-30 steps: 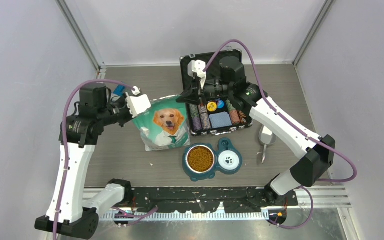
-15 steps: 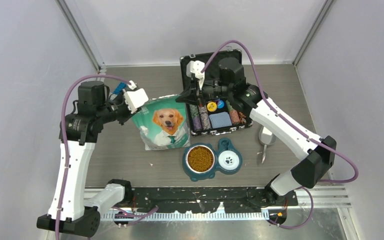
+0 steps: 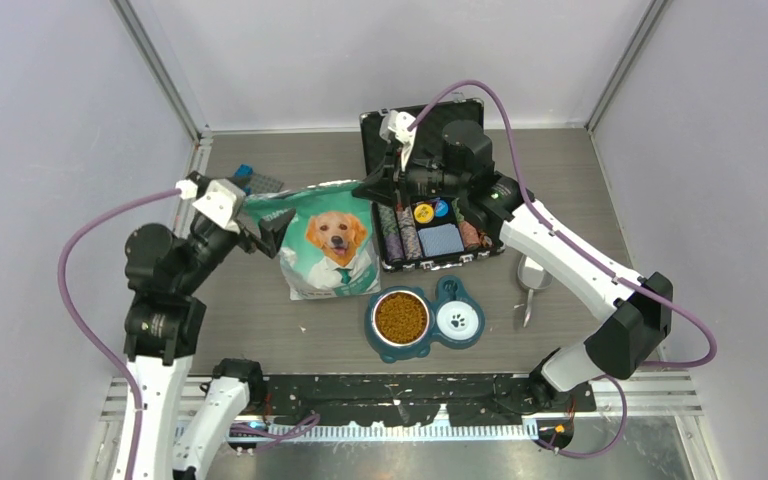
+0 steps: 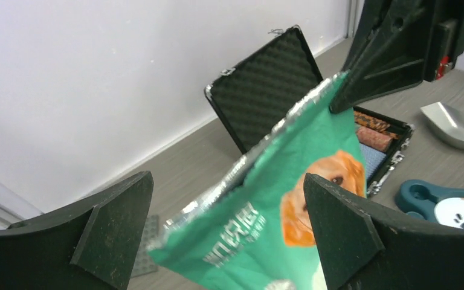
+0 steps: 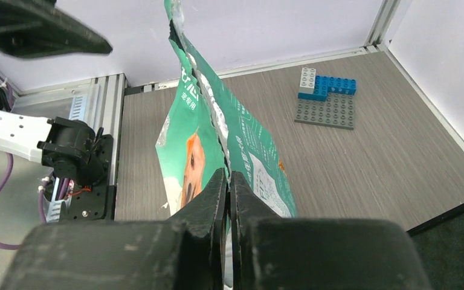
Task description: Serve the pet food
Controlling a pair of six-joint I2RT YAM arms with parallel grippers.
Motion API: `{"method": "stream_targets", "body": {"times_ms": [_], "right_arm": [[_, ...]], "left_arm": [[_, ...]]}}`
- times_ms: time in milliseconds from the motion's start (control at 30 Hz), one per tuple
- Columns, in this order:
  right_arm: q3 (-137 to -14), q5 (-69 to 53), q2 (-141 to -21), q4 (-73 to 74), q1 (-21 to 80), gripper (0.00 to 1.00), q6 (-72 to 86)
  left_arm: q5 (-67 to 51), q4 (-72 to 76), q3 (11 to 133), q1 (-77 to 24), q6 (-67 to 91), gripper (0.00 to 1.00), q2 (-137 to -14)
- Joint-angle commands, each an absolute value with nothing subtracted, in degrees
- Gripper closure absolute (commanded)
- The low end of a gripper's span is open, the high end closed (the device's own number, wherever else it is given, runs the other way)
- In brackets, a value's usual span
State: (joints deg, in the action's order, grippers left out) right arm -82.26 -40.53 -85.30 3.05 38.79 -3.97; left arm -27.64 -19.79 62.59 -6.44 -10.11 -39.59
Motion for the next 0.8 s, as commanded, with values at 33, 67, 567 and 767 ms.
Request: {"method": "stream_targets", "body": {"times_ms": [33, 67, 567, 767], "right_arm": [[-83.81, -38.42, -81.65, -1.12, 38.94, 0.95, -2.0], [-84.65, -37.9, -81.78, 1.3, 38.94, 0.95, -2.85], [-89.05, -39.68, -84.68, 6.92, 38.94, 0.95, -4.62], [-88.81, -39.52, -83.96, 8.15, 39.07, 0.95, -5.27]], "left_arm": [[-22.04, -9.15, 52.08, -6.08, -1.67, 0.01, -33.16], [-20.23, -9.59, 51.17, -5.77, -1.92, 0.01, -32.04], [-38.18, -11.26, 47.49, 13.98, -5.55, 0.01, -29.89], [-59.01, 3.66, 42.71, 14.58, -0.57, 0.01, -32.94]]}}
